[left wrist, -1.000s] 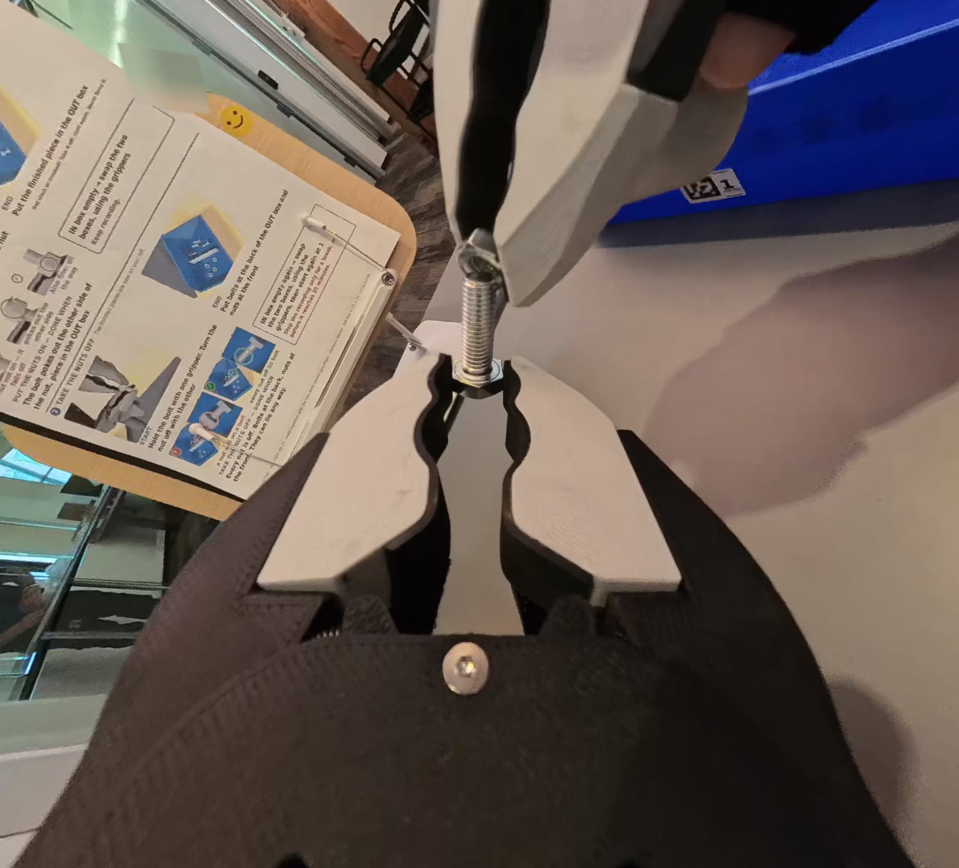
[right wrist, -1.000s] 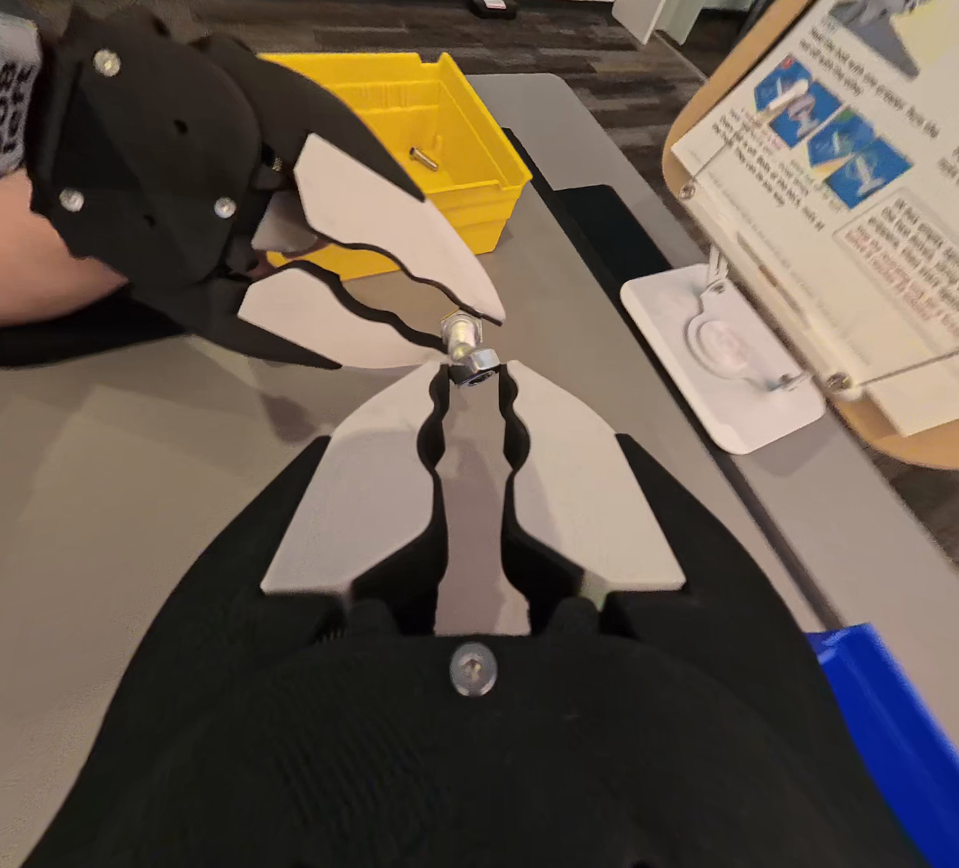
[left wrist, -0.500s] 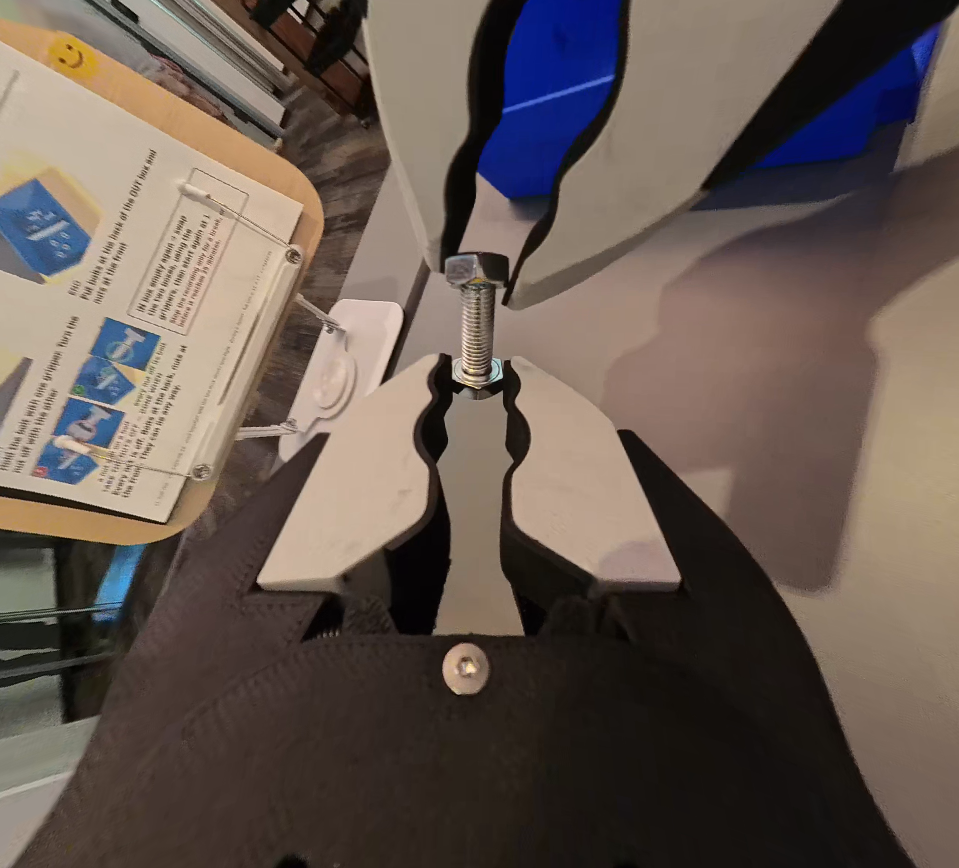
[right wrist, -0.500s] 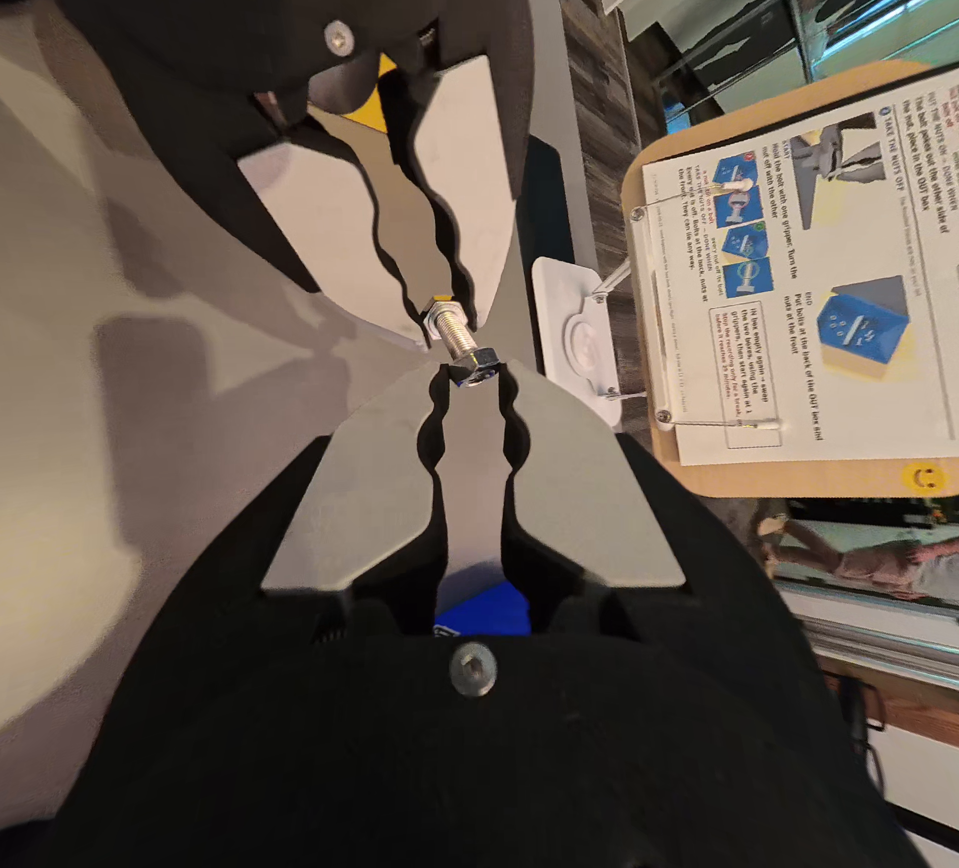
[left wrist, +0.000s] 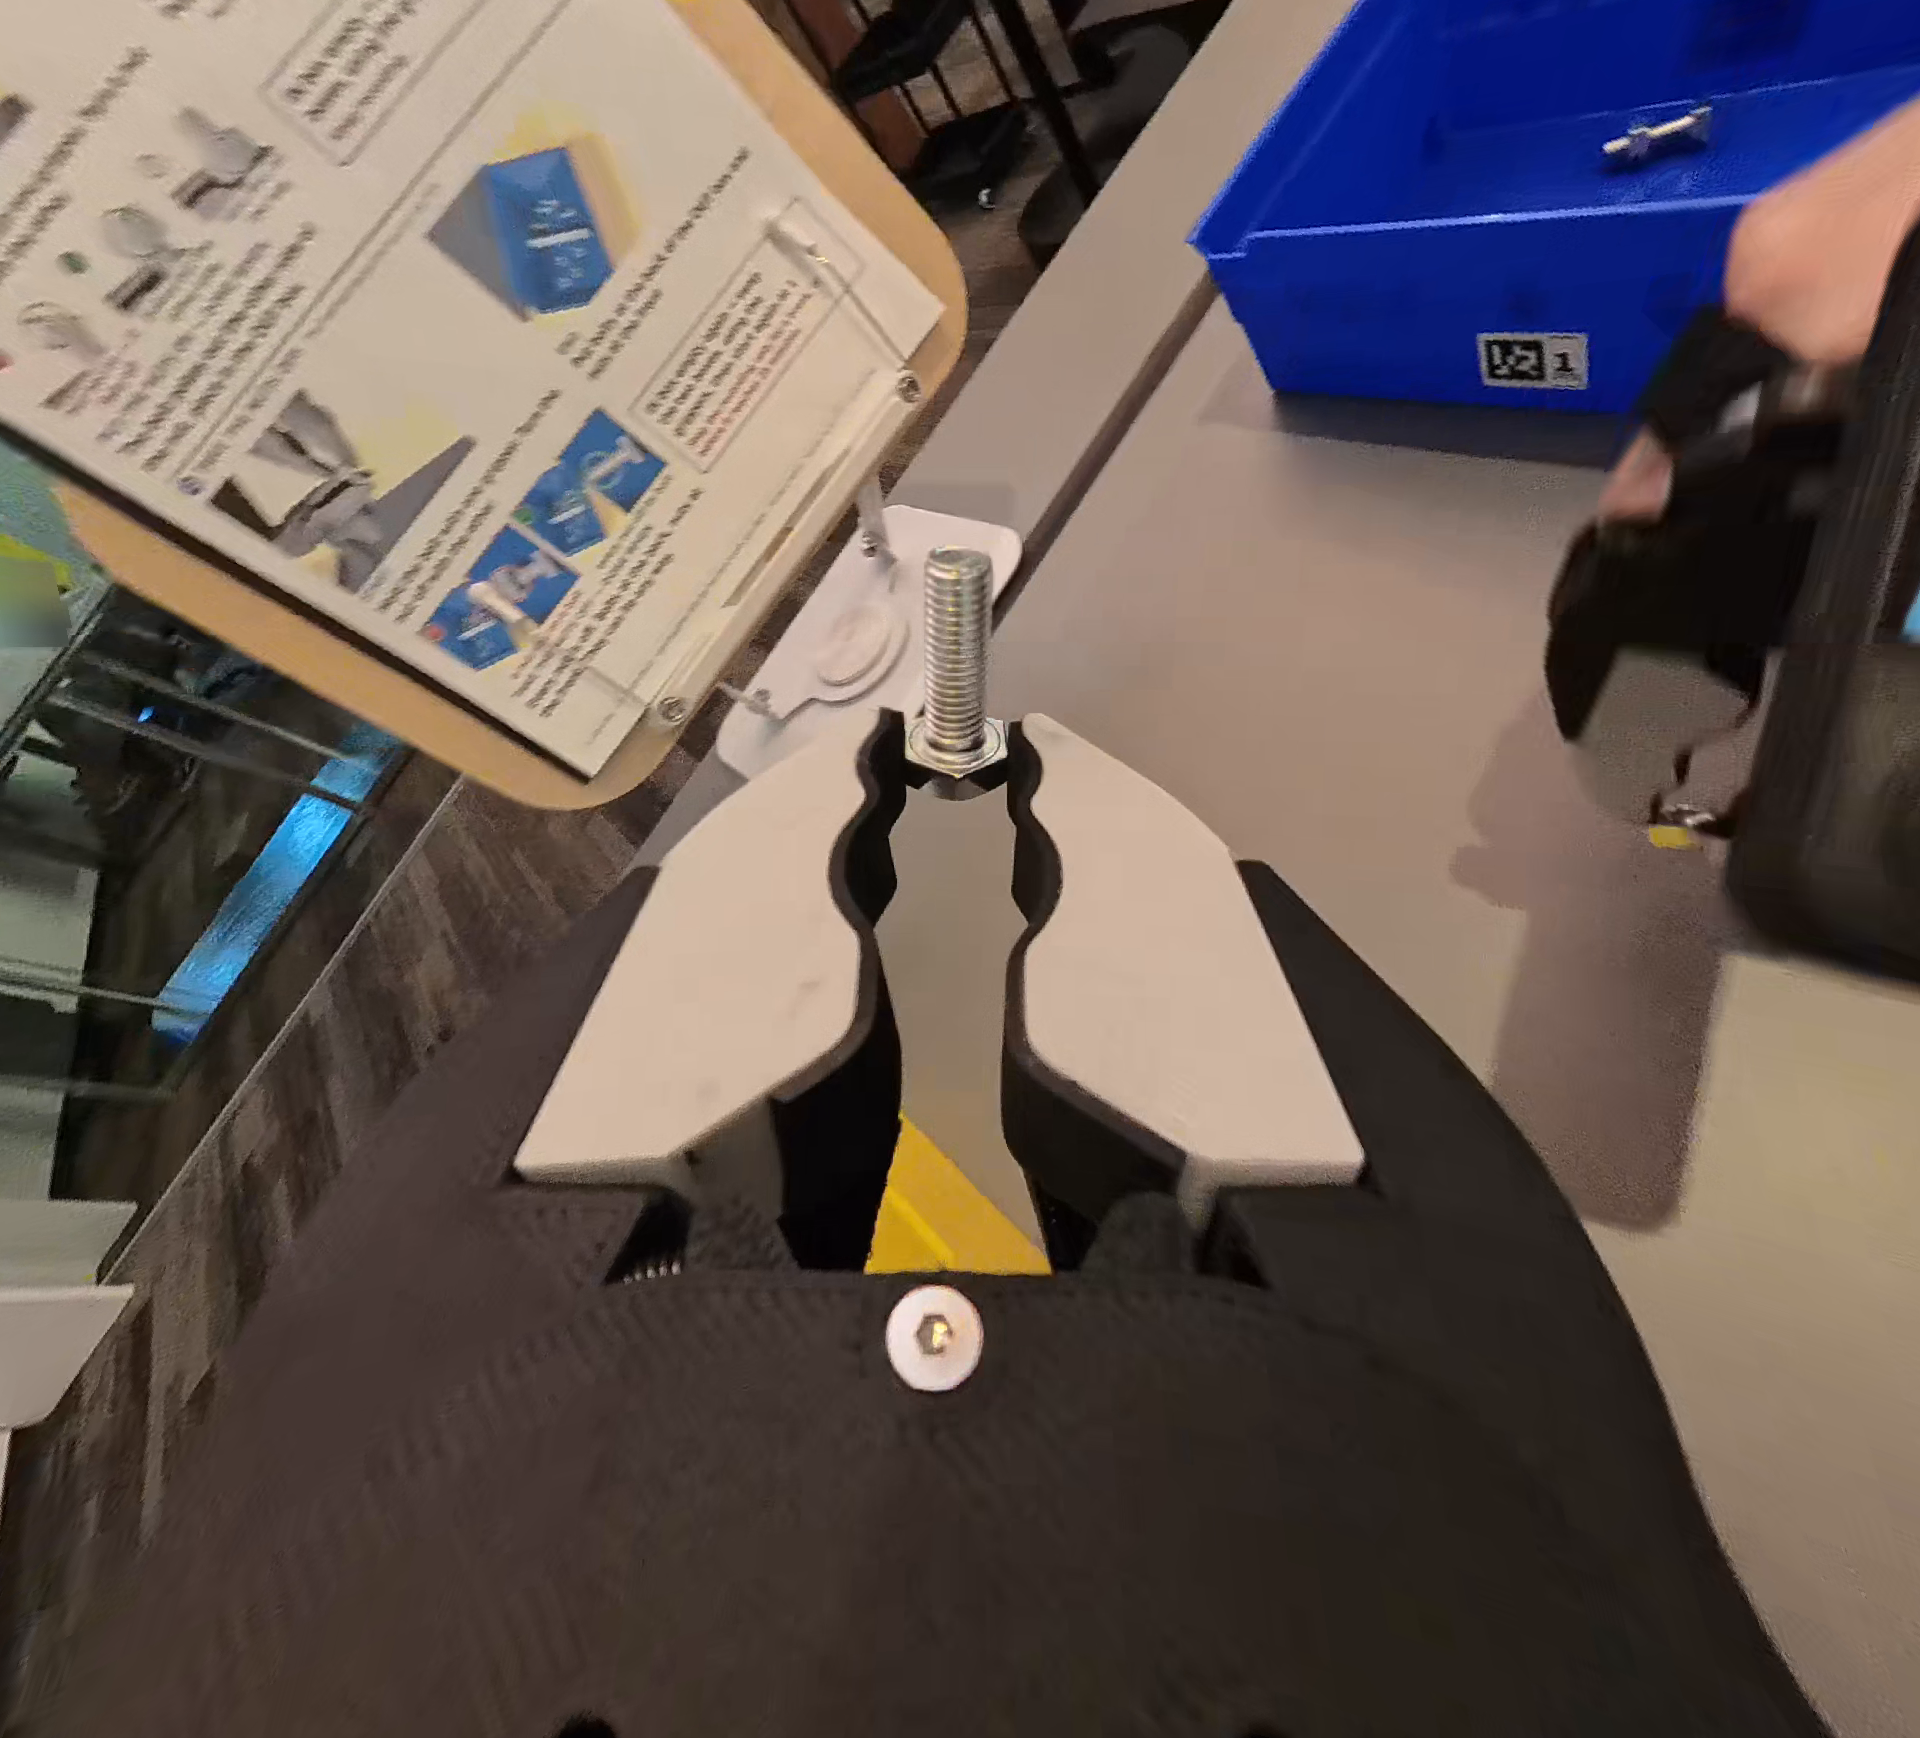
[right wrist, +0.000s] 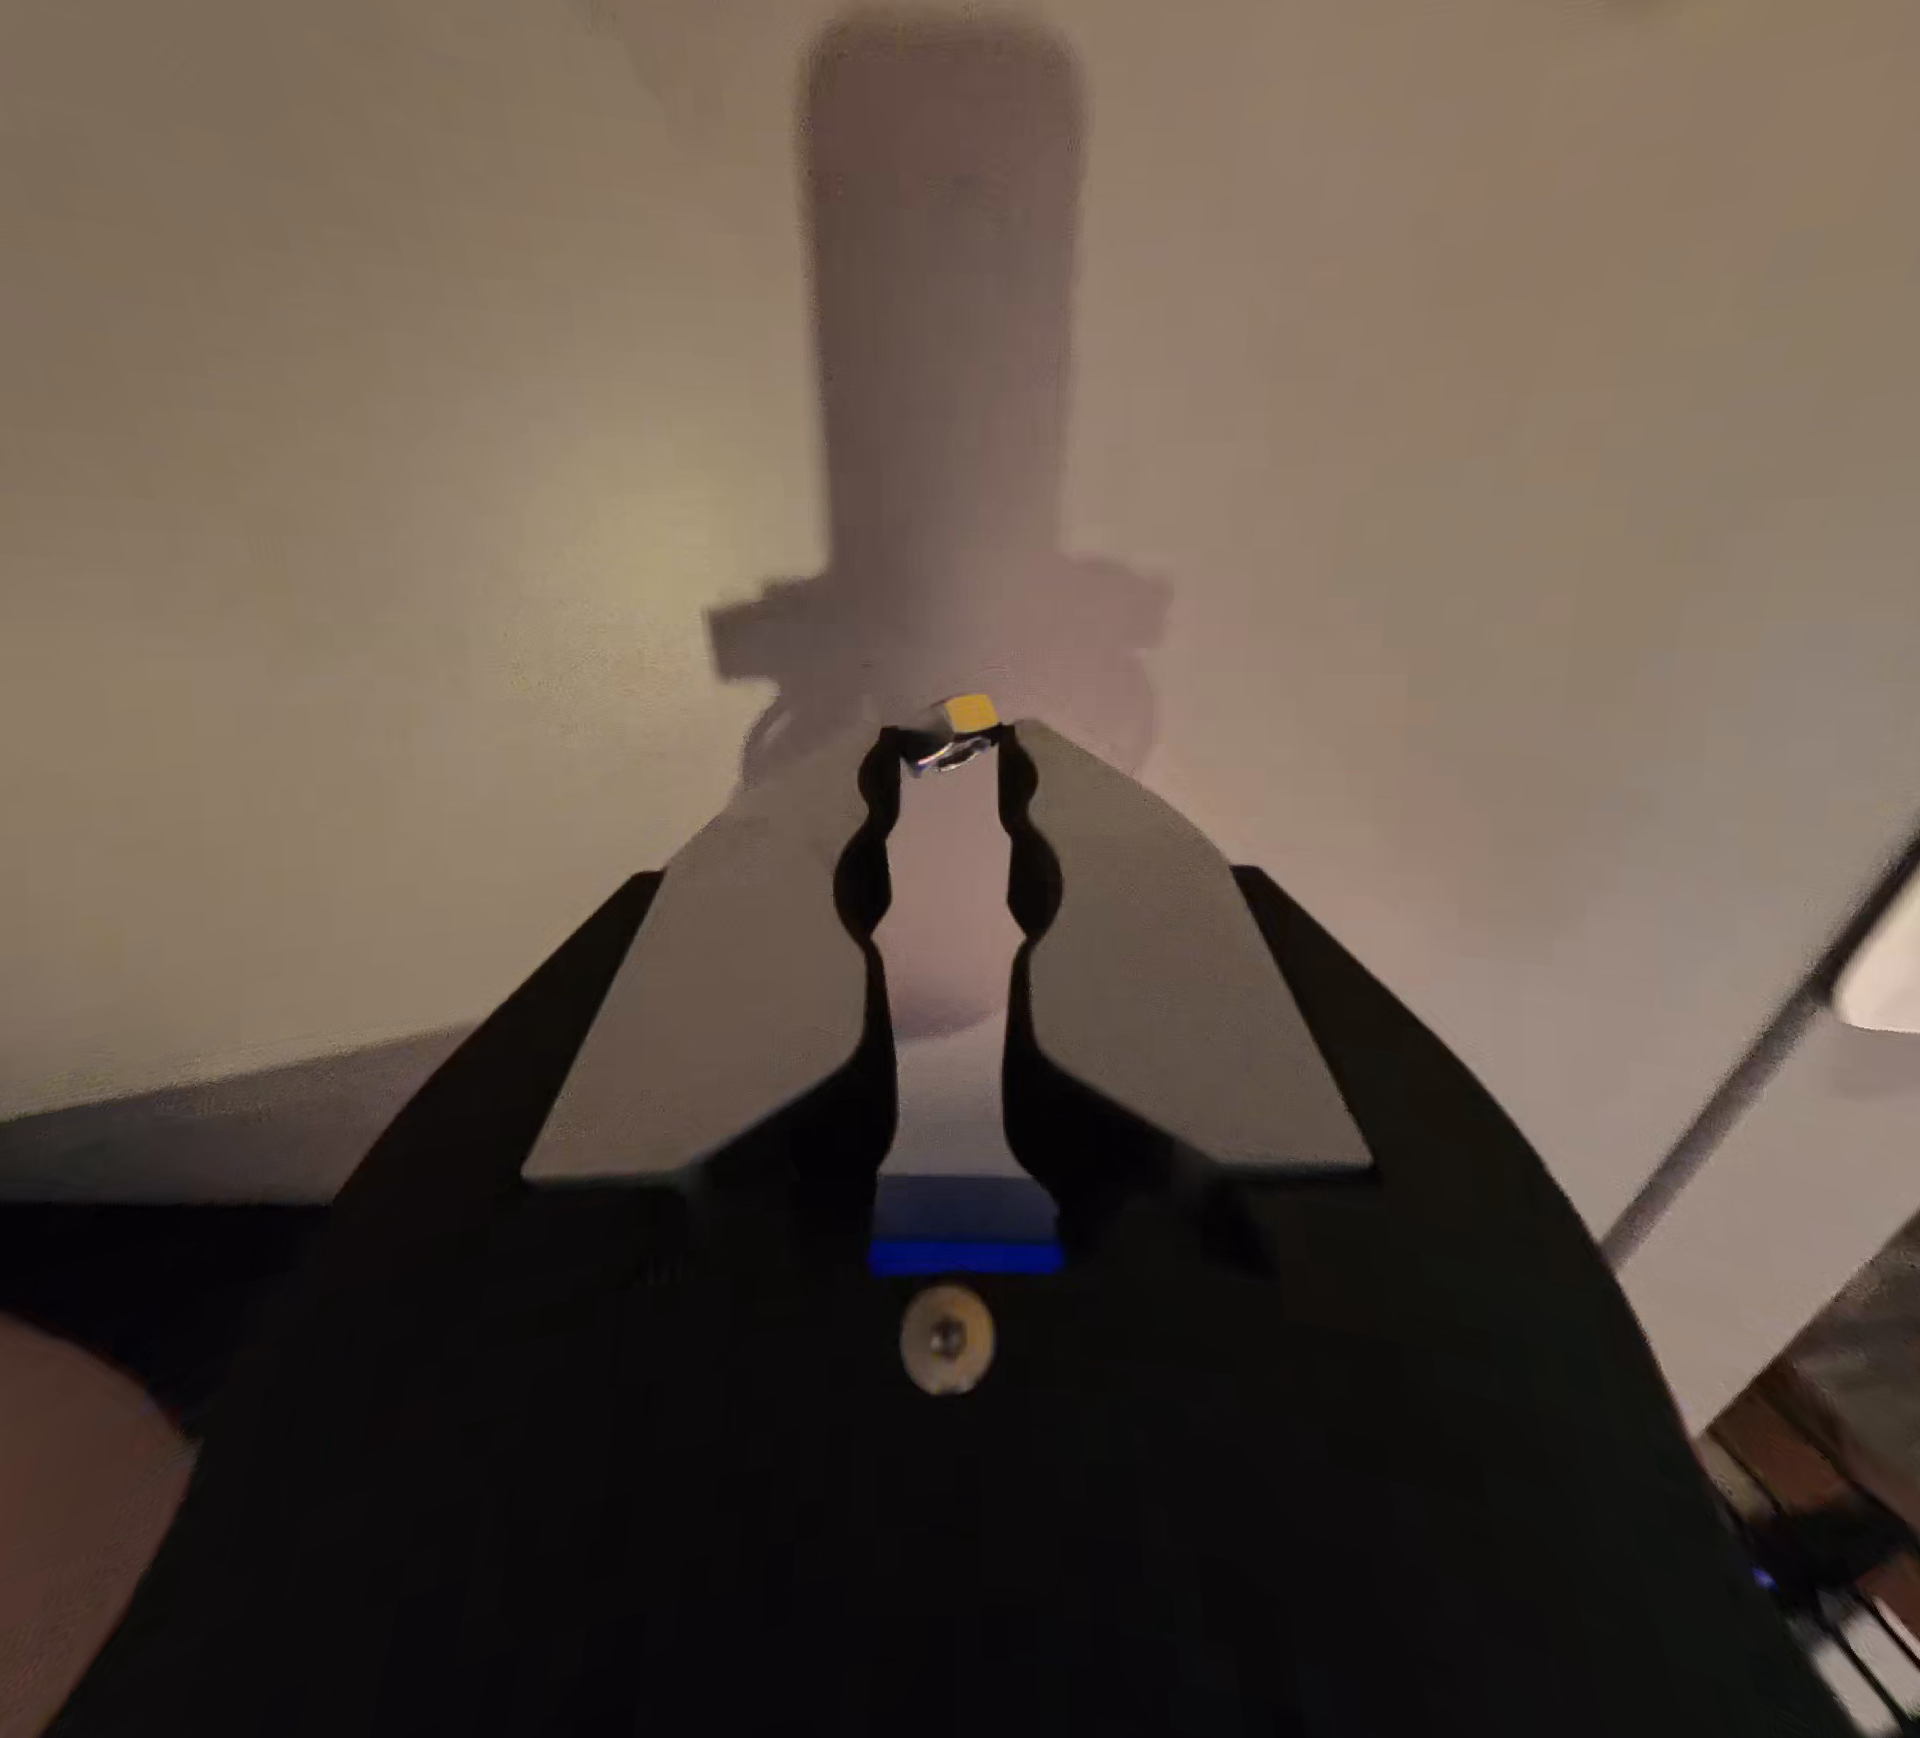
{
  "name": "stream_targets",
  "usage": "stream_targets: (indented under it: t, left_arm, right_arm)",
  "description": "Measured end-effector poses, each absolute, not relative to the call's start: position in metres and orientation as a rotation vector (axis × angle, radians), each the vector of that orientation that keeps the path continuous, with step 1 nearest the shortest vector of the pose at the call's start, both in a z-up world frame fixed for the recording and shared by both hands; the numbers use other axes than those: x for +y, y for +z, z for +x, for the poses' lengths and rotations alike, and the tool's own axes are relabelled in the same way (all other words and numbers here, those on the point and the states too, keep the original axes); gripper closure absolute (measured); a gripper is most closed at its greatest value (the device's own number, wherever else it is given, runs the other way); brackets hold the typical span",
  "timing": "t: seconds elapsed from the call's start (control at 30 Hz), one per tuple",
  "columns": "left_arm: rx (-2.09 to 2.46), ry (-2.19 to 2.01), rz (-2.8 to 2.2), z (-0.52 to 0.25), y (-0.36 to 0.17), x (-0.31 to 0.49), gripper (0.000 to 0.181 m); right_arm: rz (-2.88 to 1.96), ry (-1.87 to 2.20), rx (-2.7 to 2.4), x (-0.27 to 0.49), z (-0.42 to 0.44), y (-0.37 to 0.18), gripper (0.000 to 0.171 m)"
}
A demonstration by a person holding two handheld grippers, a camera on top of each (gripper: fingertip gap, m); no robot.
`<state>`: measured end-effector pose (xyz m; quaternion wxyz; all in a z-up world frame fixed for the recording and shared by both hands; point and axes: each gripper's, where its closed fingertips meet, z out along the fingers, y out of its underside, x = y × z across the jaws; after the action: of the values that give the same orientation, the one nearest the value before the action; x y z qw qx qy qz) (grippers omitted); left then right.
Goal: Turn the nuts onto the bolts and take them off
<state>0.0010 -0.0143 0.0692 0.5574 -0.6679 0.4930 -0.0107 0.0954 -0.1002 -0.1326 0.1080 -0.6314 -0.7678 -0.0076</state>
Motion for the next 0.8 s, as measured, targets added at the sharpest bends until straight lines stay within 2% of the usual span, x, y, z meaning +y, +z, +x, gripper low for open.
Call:
stream_targets:
  t: [0.03, 0.3, 0.37, 0.47, 0.67, 0.8]
  left_arm:
    - [1.147, -0.020, -1.578, -0.005, 0.074, -0.015, 0.162]
    - [1.119, -0.066, -1.570, -0.011, 0.087, -0.022, 0.162]
    - [1.125, -0.073, -1.565, -0.009, 0.087, -0.023, 0.163]
    - [1.139, -0.078, -1.565, -0.005, 0.085, -0.024, 0.162]
    - [1.140, -0.096, -1.563, -0.007, 0.087, -0.026, 0.162]
    - [1.141, -0.122, -1.556, -0.008, 0.090, -0.029, 0.162]
  right_arm:
    - [-1.900, -0.071, -2.294, -0.102, 0.097, -0.144, 0.152]
    - [-2.010, -0.152, -2.297, -0.102, 0.093, -0.162, 0.151]
    - [-2.017, -0.109, -2.280, -0.105, 0.087, -0.163, 0.151]
    - [-2.020, -0.014, -2.272, -0.108, 0.083, -0.160, 0.139]
    - [-1.815, 0.269, -2.244, -0.107, 0.076, -0.141, 0.145]
    - [-1.801, 0.319, -2.314, -0.120, 0.077, -0.145, 0.144]
